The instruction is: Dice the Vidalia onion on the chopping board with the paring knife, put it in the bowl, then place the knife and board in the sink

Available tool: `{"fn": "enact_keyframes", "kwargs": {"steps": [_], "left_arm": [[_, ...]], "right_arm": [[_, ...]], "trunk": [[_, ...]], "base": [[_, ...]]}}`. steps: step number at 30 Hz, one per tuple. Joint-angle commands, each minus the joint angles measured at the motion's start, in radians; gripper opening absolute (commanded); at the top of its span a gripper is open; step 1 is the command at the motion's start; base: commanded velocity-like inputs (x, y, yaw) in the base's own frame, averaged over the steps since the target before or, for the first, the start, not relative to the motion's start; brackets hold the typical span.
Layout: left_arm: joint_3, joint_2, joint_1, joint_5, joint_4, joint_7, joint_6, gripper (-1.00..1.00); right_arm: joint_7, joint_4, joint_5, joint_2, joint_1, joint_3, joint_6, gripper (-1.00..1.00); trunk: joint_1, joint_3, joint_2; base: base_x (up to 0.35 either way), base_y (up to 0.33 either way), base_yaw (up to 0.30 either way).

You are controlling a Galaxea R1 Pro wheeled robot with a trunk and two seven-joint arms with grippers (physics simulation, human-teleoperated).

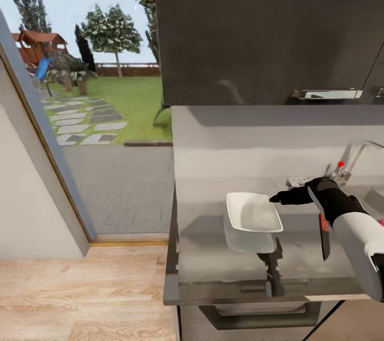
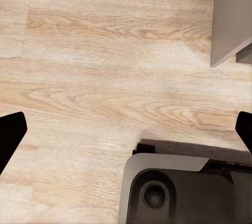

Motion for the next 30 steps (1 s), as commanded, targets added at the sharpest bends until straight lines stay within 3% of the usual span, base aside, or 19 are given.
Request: {"fn": "enact_keyframes", "kwargs": {"steps": [1,30], "left_arm": [[-0.001,0.000,0.000,0.005,-0.001,0.000,-0.002,1.00],[-0.001,0.000,0.000,0.005,-0.001,0.000,-0.002,1.00]], "right_arm": [[0.008,0.000,0.010,-0.001,-0.001,0.002,0.002,1.00],[0.008,0.016,0.010,-0.001,0.000,0.001,0.001,1.00]], "trunk": [[0.001,-0.004,-0.002],[0.001,-0.050,-0.002]], "base": [[0.000,0.002,0.000],[0.000,0.000,0.000]]}}
